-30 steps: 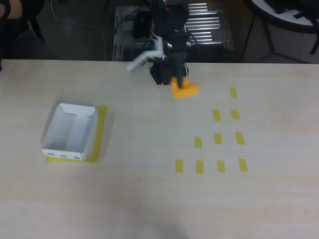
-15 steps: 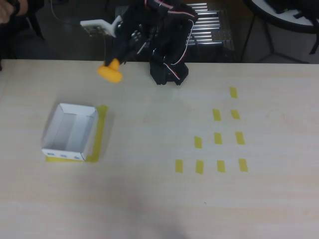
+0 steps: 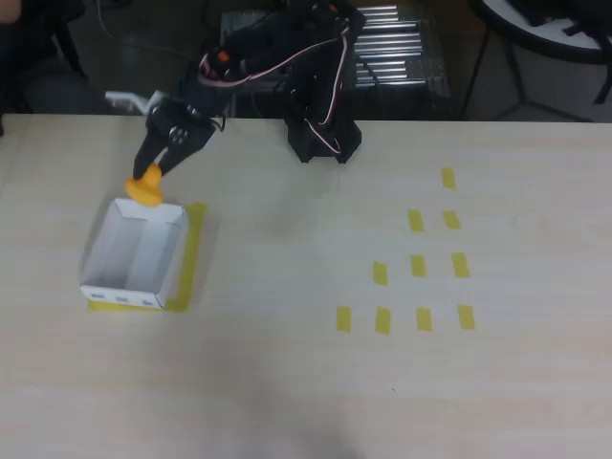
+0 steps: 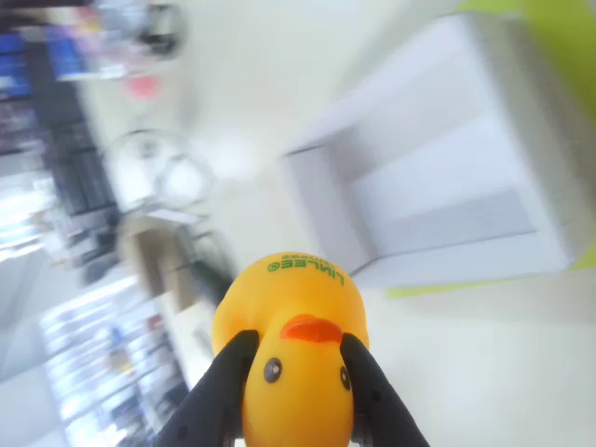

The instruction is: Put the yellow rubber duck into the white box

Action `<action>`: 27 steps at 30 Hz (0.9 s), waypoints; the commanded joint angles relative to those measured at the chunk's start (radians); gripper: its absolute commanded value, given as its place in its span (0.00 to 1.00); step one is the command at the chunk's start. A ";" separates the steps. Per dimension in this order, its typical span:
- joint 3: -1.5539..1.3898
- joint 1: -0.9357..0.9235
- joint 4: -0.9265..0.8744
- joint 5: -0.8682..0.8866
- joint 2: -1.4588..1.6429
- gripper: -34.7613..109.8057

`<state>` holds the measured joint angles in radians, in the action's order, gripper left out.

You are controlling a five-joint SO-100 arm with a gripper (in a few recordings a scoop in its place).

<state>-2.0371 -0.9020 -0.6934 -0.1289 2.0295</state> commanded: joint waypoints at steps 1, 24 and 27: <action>0.219 -0.038 -0.049 -0.018 -0.167 0.24; 0.816 -0.043 -0.422 0.012 -0.664 0.25; 0.816 -0.043 -0.397 0.011 -0.695 0.25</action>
<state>-1.3254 -0.9311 -1.1198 -0.1166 1.3223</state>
